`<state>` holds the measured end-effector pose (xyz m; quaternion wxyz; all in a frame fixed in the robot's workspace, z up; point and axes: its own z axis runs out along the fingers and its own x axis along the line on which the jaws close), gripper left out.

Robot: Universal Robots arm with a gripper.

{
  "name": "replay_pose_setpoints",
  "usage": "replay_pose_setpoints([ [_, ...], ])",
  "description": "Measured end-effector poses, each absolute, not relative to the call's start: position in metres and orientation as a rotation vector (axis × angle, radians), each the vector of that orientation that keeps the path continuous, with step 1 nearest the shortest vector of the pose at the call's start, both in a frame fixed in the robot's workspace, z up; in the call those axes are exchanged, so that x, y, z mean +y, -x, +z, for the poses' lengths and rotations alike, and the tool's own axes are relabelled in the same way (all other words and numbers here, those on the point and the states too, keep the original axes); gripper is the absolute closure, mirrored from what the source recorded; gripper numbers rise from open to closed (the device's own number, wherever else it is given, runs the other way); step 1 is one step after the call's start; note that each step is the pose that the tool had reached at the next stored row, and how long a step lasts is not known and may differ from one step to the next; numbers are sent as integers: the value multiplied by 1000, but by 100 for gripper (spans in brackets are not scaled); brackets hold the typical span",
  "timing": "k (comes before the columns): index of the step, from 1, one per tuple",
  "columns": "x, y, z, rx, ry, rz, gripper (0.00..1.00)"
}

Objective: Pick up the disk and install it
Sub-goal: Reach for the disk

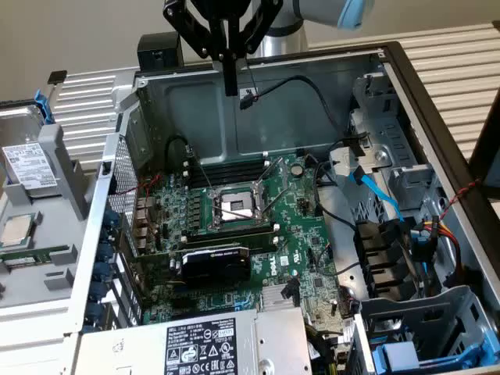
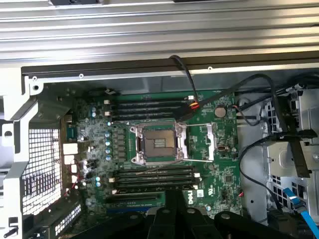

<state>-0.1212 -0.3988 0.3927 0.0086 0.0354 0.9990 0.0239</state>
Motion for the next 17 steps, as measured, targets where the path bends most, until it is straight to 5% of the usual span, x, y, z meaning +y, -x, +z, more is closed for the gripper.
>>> replay_pose_setpoints([
  [17,-399,122,393,3123,-111,75,89],
])
